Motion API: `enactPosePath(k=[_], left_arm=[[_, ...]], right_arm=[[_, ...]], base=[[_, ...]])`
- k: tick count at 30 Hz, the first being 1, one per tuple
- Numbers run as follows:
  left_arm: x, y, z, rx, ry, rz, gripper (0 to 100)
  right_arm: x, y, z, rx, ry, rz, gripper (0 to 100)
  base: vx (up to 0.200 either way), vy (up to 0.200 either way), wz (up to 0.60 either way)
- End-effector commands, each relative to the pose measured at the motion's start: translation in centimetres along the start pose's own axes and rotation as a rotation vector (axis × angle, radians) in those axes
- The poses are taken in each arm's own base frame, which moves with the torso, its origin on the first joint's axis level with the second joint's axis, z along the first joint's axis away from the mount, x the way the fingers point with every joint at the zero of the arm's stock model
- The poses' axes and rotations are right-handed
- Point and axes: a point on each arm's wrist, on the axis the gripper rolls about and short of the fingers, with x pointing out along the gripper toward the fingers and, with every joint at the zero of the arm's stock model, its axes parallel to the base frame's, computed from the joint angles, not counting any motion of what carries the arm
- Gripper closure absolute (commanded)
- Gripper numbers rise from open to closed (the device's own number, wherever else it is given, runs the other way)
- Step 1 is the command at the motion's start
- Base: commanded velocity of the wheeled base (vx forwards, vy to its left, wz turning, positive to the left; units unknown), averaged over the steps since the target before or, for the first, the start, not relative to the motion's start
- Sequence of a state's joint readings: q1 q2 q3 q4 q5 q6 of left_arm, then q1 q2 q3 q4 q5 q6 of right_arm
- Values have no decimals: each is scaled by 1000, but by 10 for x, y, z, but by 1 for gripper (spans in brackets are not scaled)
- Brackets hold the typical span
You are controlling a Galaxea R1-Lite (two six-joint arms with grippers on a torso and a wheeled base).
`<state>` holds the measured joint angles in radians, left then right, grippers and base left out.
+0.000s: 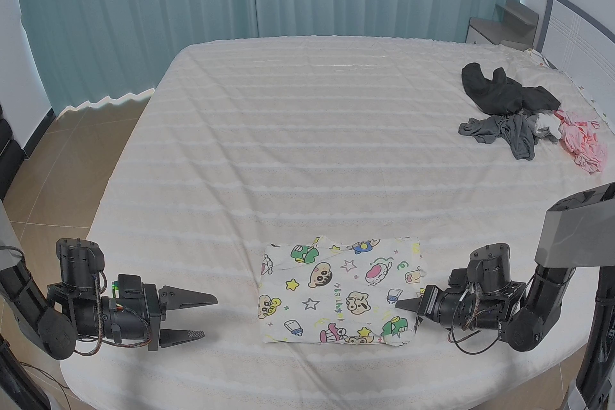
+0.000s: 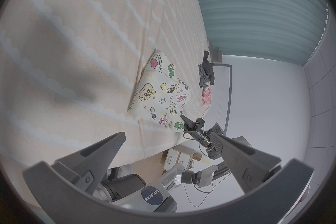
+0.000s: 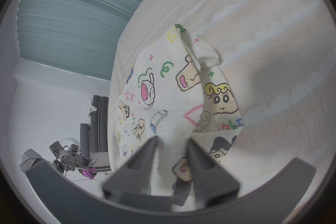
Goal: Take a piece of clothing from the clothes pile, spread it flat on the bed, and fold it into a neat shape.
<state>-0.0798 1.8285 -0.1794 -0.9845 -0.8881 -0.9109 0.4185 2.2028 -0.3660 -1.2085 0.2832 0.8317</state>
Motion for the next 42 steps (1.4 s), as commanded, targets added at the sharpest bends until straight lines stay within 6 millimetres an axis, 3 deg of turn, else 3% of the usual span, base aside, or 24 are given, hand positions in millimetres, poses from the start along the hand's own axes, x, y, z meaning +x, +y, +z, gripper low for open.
enactPosePath(k=[1, 7, 15, 31, 32, 37, 42], left_arm=[[0, 0, 0, 0, 0, 0, 0], [0, 0, 0, -1, 0, 0, 0], [0, 0, 0, -1, 0, 0, 0], [0, 0, 0, -1, 0, 0, 0], [0, 0, 0, 0, 0, 0, 0], [0, 0, 0, -1, 0, 0, 0], [0, 0, 0, 0, 0, 0, 0]], right_arm=[[-1, -1, -1, 1, 3, -6, 100], [-7, -5, -1, 12, -4, -19, 100], [-32, -7, -6, -10, -65, 25, 100], [-30, -17, -10, -99, -46, -5, 100], [-31, -20, -13, -119, -30, -19, 0], [-33, -24, -16, -126, -19, -36, 0], [-33, -26, 2, -114, -105, -25, 0]], base=[[0, 0, 0], [0, 0, 0], [0, 0, 0], [0, 0, 0], [0, 0, 0], [0, 0, 0], [0, 0, 0]])
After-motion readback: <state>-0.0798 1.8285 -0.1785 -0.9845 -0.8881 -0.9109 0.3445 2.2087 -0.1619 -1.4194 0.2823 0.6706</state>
